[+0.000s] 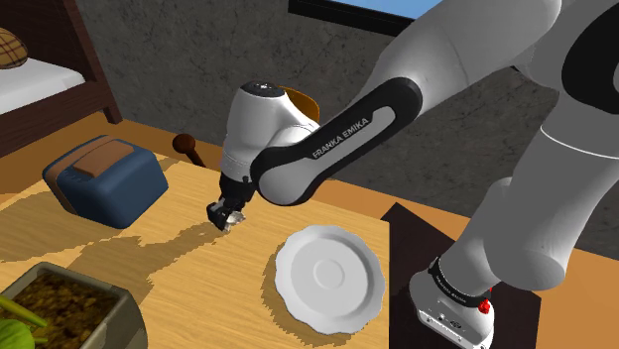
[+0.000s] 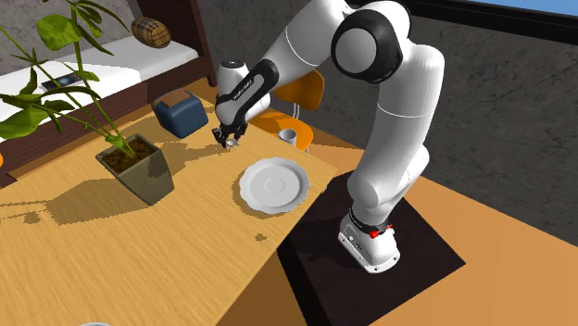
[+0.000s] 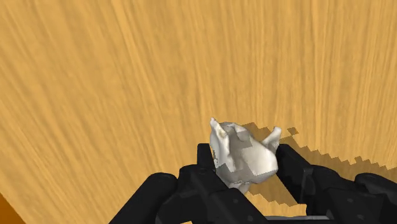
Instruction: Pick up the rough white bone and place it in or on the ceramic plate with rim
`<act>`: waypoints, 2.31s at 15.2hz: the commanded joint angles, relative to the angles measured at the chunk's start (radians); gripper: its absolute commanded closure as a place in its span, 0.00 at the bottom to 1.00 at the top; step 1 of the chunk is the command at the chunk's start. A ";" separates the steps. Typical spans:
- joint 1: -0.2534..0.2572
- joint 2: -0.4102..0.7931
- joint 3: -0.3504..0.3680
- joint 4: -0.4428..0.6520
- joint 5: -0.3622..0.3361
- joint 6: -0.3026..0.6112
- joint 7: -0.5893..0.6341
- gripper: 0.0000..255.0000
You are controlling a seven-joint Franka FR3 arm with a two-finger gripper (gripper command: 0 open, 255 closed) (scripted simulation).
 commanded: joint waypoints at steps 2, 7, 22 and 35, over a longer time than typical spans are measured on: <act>-0.003 -0.028 0.004 0.013 0.013 -0.040 -0.006 1.00; -0.008 -0.075 0.008 0.034 0.034 -0.105 -0.017 1.00; 0.048 -0.480 0.014 -0.303 0.244 -0.160 -0.103 1.00; 0.237 -1.011 0.006 -0.687 0.391 -0.308 -0.065 1.00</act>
